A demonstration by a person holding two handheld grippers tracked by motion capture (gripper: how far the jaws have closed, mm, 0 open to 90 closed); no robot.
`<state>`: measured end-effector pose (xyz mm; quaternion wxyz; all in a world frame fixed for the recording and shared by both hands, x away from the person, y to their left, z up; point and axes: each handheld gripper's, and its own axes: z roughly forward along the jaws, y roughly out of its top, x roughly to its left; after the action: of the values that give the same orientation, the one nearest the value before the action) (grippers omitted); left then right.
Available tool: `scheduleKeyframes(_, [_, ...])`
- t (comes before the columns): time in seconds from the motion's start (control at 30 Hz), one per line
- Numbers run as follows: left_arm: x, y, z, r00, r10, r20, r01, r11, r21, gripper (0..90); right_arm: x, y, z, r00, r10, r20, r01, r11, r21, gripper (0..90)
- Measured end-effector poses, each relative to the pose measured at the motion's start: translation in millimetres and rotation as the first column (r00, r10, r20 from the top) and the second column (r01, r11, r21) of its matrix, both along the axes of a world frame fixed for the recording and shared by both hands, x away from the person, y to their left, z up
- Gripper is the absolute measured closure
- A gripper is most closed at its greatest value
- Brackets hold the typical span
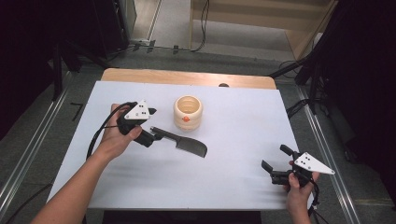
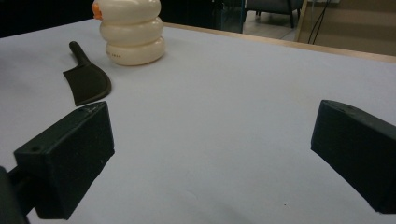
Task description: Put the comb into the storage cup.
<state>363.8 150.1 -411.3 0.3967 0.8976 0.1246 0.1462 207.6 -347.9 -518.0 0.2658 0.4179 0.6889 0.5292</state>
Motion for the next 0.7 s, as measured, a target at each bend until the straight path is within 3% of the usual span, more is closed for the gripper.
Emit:
scheduleKeyframes(0.17, [8.9, -9.9, -1.7, 0.9994, -0.032, -0.014, 0.033, 0.997, 0.07, 8.5, 0.1, 1.9, 0.3, 1.0, 0.002, -0.007, -0.002, 1.0, -0.015, 0.0])
scheduleKeyframes(0.33, [15.7, -19.0, -9.4, 0.9953, -0.09, -0.035, 0.095, 0.9815, 0.166, 8.8, 0.6, 5.4, 0.3, 0.9999, 0.005, -0.011, -0.006, 0.999, -0.046, 0.0])
scheduleKeyframes(0.5, [22.7, -22.5, -16.7, 0.9896, -0.121, -0.078, 0.134, 0.9728, 0.189, 13.6, 0.7, 6.1, 0.4, 0.9999, 0.005, -0.013, -0.006, 0.999, -0.048, 0.0])
scheduleKeyframes(0.7, [33.6, -22.1, -27.4, 0.9877, -0.1, -0.12, 0.124, 0.9676, 0.22, 16.2, 1.4, 6.7, 0.3, 0.9999, 0.004, -0.013, -0.004, 0.999, -0.051, 0.0])
